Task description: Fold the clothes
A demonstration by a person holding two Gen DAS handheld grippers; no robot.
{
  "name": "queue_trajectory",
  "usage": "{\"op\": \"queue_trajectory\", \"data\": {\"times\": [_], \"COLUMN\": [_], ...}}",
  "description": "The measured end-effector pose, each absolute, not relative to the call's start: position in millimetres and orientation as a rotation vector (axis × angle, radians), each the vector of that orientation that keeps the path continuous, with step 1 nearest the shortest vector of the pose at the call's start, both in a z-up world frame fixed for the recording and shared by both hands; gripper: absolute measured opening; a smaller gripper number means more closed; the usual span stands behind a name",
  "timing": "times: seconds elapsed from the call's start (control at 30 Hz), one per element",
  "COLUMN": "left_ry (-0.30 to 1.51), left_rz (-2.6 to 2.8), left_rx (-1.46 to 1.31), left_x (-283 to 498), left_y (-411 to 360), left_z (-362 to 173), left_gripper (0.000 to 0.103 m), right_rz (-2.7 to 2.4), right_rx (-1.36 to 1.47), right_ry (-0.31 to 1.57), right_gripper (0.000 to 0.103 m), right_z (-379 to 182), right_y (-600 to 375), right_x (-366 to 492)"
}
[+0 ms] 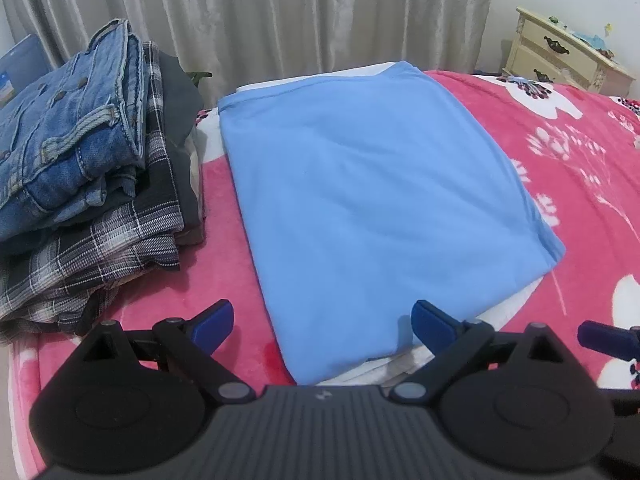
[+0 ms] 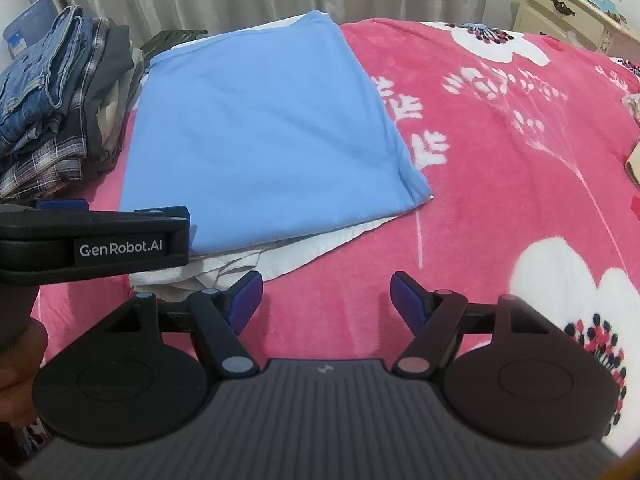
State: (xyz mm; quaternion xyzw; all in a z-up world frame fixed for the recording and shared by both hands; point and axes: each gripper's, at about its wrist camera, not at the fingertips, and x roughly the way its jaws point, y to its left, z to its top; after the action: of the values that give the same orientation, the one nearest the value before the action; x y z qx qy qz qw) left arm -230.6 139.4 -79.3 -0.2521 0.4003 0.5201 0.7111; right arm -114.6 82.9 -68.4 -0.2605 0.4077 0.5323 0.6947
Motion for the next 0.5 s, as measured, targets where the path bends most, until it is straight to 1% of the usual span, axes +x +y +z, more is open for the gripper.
{"op": "queue_trajectory", "data": {"times": [0.5], "left_ry": [0.886], "left_rz": [1.156], "left_rx": [-0.554], "left_x": [-229.9], "left_y": [139.2], "left_z": [-80.5], "left_gripper": [0.097], "right_rz": [1.19], "right_rx": [-0.593], "right_ry": [0.904], "right_gripper": [0.071], "right_z": [-66.1], "right_y": [84.0], "right_x": [-114.2]}}
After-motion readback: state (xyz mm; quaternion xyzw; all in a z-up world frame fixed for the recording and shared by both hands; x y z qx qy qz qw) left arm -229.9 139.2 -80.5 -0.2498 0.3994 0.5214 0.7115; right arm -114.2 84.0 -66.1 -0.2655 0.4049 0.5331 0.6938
